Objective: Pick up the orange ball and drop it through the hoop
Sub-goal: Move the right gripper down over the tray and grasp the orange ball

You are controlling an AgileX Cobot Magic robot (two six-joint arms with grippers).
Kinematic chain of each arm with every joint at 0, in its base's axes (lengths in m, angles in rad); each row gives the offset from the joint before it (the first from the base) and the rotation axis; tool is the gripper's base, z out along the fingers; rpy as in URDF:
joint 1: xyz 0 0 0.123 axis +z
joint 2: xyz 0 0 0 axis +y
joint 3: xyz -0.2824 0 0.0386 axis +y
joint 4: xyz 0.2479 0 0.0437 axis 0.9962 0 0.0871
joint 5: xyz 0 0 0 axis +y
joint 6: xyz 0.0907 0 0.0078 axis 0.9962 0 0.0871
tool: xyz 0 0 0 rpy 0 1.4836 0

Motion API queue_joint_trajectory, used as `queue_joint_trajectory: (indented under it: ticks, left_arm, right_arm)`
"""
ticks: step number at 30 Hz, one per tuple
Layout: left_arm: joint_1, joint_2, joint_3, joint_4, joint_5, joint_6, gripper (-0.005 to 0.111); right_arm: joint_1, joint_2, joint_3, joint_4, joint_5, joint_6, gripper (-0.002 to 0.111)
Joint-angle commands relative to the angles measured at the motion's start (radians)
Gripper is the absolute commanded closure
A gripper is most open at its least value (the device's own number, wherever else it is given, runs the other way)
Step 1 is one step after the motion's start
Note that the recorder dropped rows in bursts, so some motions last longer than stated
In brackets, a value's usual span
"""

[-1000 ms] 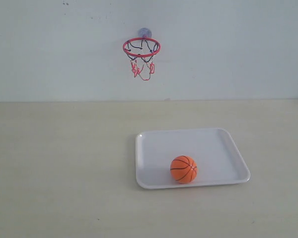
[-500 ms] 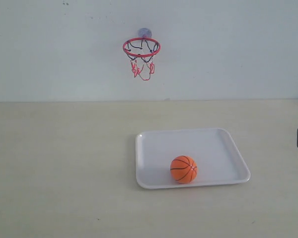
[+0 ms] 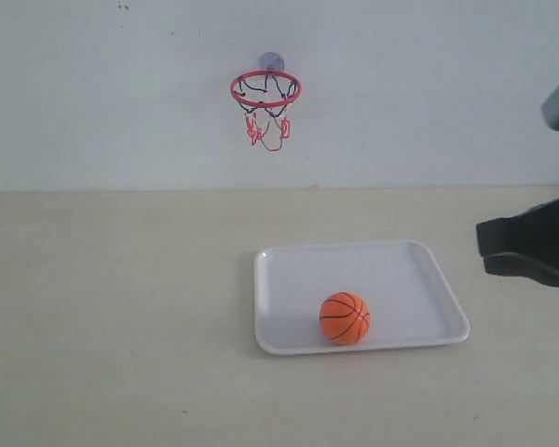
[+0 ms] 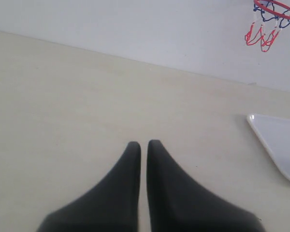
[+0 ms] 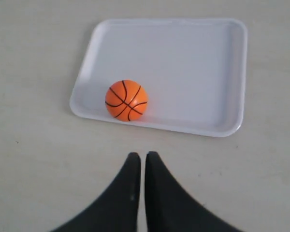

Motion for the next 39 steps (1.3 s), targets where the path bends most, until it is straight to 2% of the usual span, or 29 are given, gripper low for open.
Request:
queue_joint_trajectory:
  ticks: [1, 5, 7, 10, 14, 19, 25, 27, 29, 31, 34, 39]
  left_arm:
    - [0.003, -0.003, 0.004, 0.001, -0.004, -0.006, 0.103]
    - [0.003, -0.003, 0.004, 0.001, -0.004, -0.006, 0.103]
    - [0.003, -0.003, 0.004, 0.001, -0.004, -0.006, 0.103]
    - [0.003, -0.003, 0.004, 0.001, -0.004, -0.006, 0.103]
    - [0.003, -0.003, 0.004, 0.001, -0.004, -0.006, 0.103]
    - [0.003, -0.003, 0.004, 0.001, -0.004, -0.006, 0.103]
    - [0.003, -0.003, 0.004, 0.001, -0.004, -0.006, 0.103]
    - [0.003, -0.003, 0.004, 0.001, -0.004, -0.006, 0.103]
    - [0.003, -0.003, 0.004, 0.001, -0.004, -0.006, 0.103]
    - [0.003, -0.003, 0.004, 0.001, -0.004, -0.006, 0.103]
    - [0.003, -0.003, 0.004, 0.001, -0.004, -0.006, 0.103]
    - [0.003, -0.003, 0.004, 0.001, -0.004, -0.006, 0.103]
  right_arm:
    - [0.021, 0.193, -0.118, 0.033, 0.076, -0.085, 0.081]
    - [0.076, 0.342, -0.194, 0.033, 0.028, -0.137, 0.038]
    - [0.110, 0.422, -0.235, 0.035, -0.013, -0.134, 0.026]
    - [0.163, 0.596, -0.315, 0.036, -0.104, -0.074, 0.024]
    - [0.198, 0.747, -0.410, 0.057, -0.112, -0.041, 0.024]
    - [0.212, 0.845, -0.429, 0.061, -0.144, -0.019, 0.024]
    - [0.212, 0.859, -0.429, 0.061, -0.149, -0.015, 0.025]
    - [0.212, 0.859, -0.429, 0.061, -0.158, -0.015, 0.033]
    - [0.212, 0.859, -0.429, 0.061, -0.164, -0.013, 0.048]
    - [0.212, 0.859, -0.429, 0.061, -0.156, -0.009, 0.068]
    - [0.212, 0.859, -0.429, 0.061, -0.129, -0.008, 0.106]
    - [0.210, 0.848, -0.429, 0.063, -0.134, 0.015, 0.107]
